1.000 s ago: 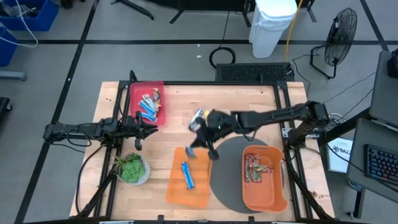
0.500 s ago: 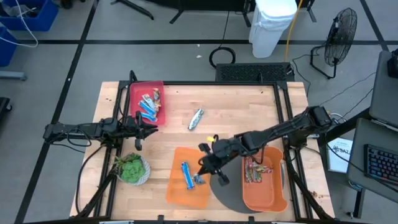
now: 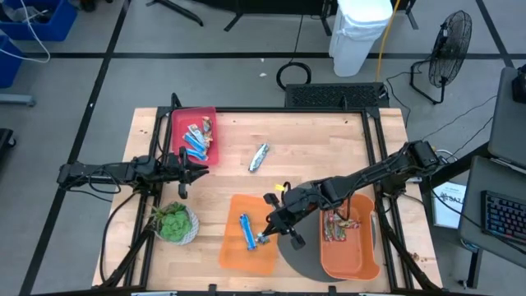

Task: Pick and place Granola Bars by type
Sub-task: Put the top blue granola bar into the left orange bin

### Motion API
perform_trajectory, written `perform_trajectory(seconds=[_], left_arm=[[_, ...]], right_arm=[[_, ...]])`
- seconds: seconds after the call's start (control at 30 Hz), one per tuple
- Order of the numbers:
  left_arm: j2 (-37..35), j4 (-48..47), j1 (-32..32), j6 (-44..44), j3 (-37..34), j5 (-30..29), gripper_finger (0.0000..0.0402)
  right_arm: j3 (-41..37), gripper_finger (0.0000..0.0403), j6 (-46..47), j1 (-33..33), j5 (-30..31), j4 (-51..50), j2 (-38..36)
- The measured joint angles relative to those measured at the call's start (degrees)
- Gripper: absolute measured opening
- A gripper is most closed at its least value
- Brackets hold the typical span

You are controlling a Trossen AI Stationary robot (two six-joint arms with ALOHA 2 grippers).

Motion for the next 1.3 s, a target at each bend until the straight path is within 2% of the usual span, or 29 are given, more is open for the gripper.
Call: perform_trajectory(seconds=[0.33, 0.43, 0.87, 1.1, 1.3], left_arm=[[0.02, 0.00, 0.00, 0.00, 0.00, 0.00, 0.0072], [0.02, 0.00, 0.00, 0.02, 0.00, 0.00, 0.0072], [0.00, 0.00, 0.02, 0.00, 0.00, 0.00, 0.0072], [0.02, 0.00, 0.02, 0.00, 0.00, 0.00, 0.0072], [0.02, 0.00, 0.02, 0.02, 0.00, 0.00, 0.0072]], right_arm=[[-0.03, 0.0000, -4.77, -0.17, 0.02, 3.99, 0.38], [-1.76, 0.0000, -5.37, -0.45, -0.02, 8.19, 0.42], [-10.38, 0.0000, -0.80, -5.56, -0.02, 26.13, 0.45], [-10.97, 0.0000, -0.76, -6.92, 0.16, 29.20, 0.46], [-10.56, 0.0000, -0.76, -7.68, 4.34, 32.33, 0.46]])
